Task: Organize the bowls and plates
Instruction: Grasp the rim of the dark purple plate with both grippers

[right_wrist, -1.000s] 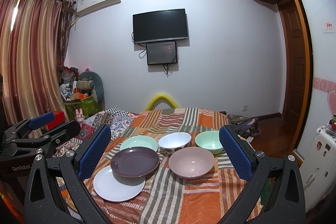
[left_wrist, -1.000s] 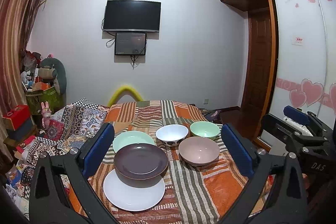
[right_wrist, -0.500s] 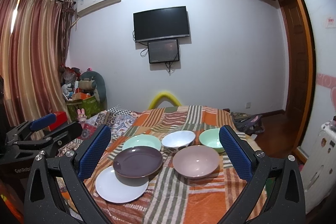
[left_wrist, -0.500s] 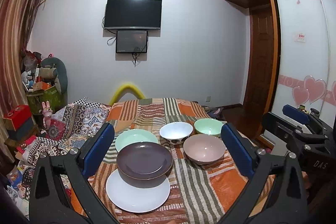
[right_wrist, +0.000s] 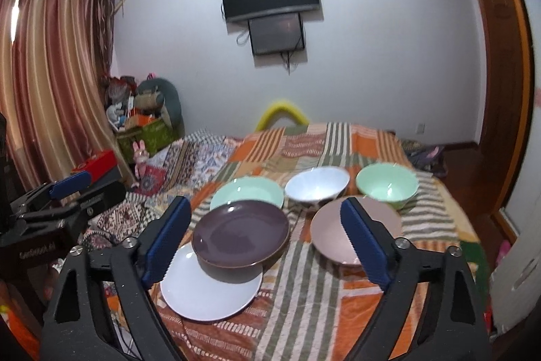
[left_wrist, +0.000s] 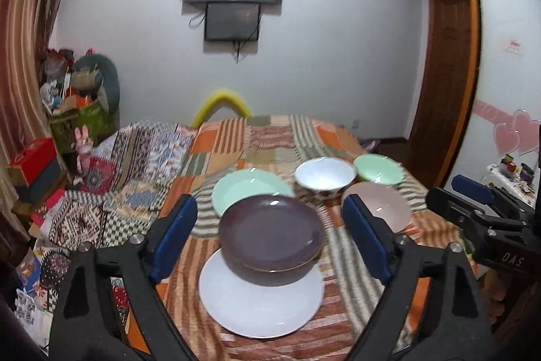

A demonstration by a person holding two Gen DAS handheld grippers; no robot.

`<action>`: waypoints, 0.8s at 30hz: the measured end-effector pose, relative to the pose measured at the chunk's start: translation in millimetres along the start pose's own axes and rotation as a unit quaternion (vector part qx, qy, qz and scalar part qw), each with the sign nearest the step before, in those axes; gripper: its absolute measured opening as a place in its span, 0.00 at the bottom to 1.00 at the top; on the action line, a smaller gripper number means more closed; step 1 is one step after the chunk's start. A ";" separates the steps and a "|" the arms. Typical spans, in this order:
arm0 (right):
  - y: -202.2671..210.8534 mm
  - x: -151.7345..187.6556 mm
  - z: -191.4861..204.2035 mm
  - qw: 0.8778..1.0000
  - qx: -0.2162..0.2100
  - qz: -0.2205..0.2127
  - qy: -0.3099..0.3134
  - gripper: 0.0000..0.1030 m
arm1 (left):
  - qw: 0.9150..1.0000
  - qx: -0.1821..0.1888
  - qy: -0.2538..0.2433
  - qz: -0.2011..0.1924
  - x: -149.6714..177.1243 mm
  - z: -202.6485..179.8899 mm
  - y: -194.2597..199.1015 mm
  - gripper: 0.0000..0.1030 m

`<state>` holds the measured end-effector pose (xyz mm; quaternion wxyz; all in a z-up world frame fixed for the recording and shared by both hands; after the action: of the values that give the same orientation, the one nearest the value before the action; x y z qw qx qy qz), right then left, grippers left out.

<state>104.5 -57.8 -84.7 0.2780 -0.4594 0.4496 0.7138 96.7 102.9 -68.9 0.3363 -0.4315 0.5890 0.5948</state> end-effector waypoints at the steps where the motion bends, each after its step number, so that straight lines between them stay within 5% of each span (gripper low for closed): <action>1: -7.5 1.8 -0.7 1.000 -0.003 0.012 -0.002 0.80 | 1.000 -0.001 0.006 0.011 1.7 9.3 -10.3 0.81; 4: -30.5 9.5 -1.5 0.999 -0.005 0.045 -0.004 0.79 | 0.999 -0.005 0.019 0.043 7.8 29.5 -38.7 0.72; 9: -64.6 26.2 -1.0 0.996 -0.003 0.093 0.001 0.66 | 0.993 0.000 0.049 0.107 23.7 64.8 -92.1 0.71; 14: -95.7 42.5 -4.1 0.990 -0.004 0.141 -0.008 0.56 | 0.986 0.004 0.059 0.156 41.3 84.6 -140.2 0.55; 24: -147.8 62.9 -13.9 0.978 0.005 0.205 -0.039 0.38 | 0.975 0.030 0.071 0.209 69.2 96.5 -204.2 0.32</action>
<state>203.3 -6.1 -201.2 0.1455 -0.3280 0.5263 0.7709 243.2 207.4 -222.0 0.1744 -0.3297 0.7059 0.6022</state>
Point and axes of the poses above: each gripper's, at about its wrist camera, not at the fingertips, and y roughly against the way its jaws point, z to its left, x to its underside, the point moved 2 cm from there along -y, roughly the way its jaws point, and after that the axes turned 2 degrees about -z, right-handed, at the moved point
